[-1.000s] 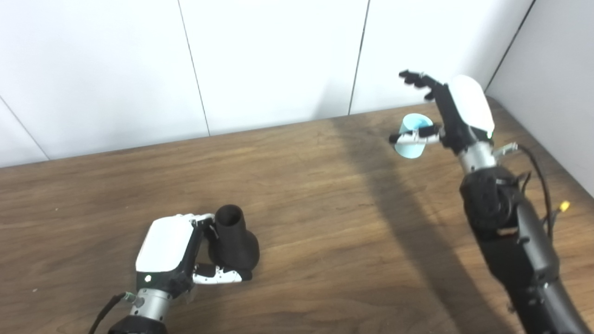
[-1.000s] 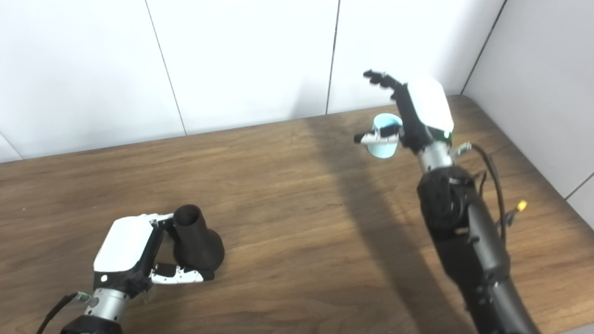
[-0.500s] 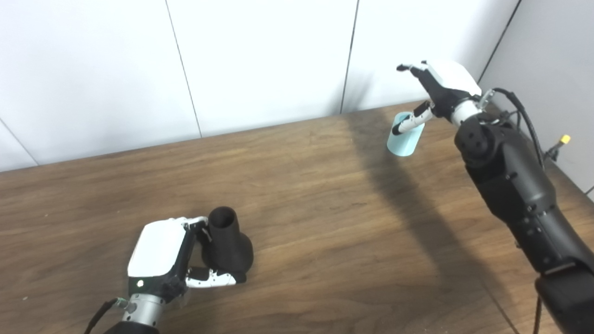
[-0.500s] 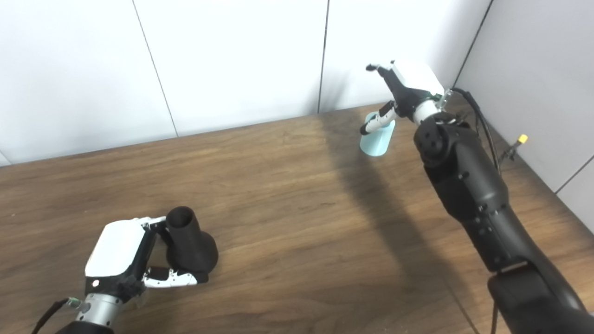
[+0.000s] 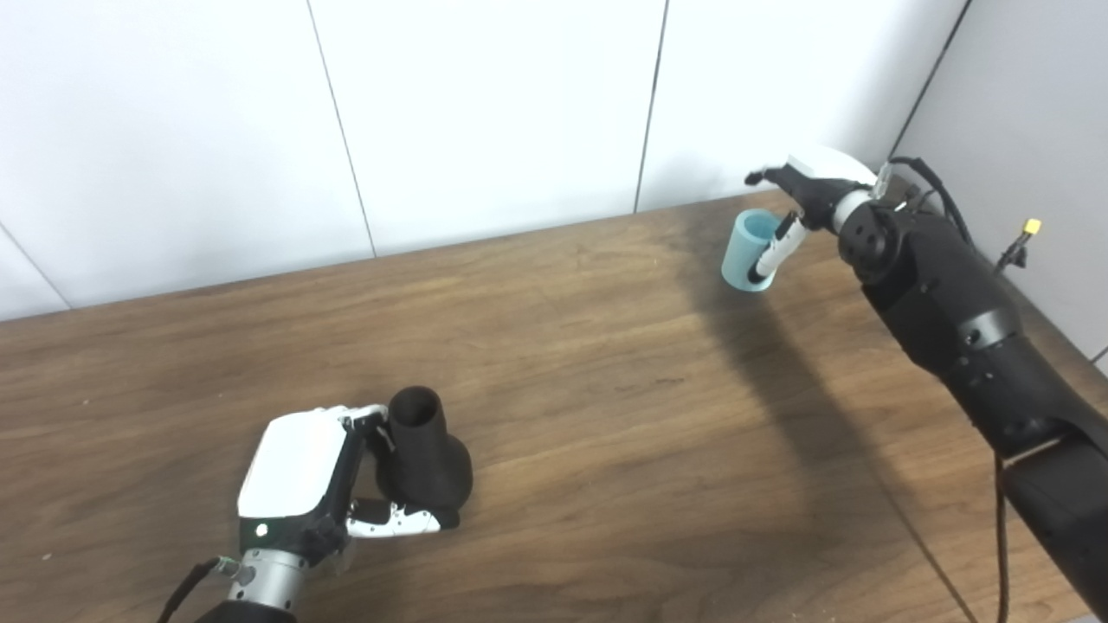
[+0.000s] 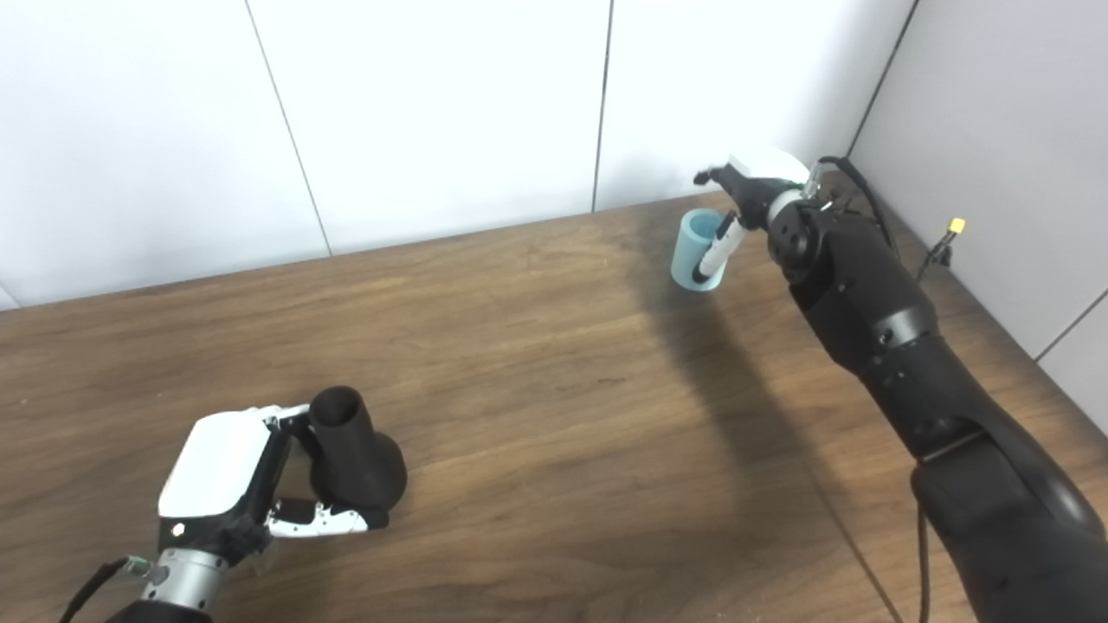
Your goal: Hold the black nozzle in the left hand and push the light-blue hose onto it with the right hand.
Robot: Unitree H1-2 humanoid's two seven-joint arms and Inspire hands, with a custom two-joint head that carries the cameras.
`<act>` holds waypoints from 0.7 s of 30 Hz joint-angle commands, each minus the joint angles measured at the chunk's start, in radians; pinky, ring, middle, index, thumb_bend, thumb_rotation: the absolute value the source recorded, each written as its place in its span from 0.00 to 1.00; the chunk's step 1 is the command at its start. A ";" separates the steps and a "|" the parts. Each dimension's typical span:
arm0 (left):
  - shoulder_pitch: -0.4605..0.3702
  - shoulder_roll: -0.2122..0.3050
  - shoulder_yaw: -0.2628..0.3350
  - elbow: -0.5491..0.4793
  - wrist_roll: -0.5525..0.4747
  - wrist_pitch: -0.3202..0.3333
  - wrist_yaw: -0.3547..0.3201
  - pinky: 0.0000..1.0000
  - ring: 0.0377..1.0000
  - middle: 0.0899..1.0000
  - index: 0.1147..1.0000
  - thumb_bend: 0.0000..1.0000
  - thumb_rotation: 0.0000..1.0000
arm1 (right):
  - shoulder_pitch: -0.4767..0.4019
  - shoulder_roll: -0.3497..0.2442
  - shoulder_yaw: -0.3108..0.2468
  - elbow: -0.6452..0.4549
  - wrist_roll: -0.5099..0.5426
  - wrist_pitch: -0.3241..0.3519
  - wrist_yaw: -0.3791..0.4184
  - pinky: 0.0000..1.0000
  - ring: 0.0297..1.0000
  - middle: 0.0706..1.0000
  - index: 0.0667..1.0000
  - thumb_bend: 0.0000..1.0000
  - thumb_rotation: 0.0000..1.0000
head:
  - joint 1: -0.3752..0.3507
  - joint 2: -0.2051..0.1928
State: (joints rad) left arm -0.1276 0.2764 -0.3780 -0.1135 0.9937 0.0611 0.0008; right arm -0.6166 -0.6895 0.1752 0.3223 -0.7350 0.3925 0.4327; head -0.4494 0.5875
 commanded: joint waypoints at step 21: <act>0.028 0.019 -0.004 0.013 0.021 0.017 -0.044 0.67 0.59 0.45 0.41 0.52 0.00 | -0.033 -0.016 -0.010 0.083 0.095 -0.108 -0.190 0.60 0.62 0.66 0.66 0.83 0.06 | 0.015 0.019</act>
State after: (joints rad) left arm -0.1247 0.2766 -0.3767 -0.1143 1.0001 0.0587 0.0007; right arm -0.6172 -0.6807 0.1773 0.4195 -0.6463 0.3122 0.2774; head -0.4341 0.6059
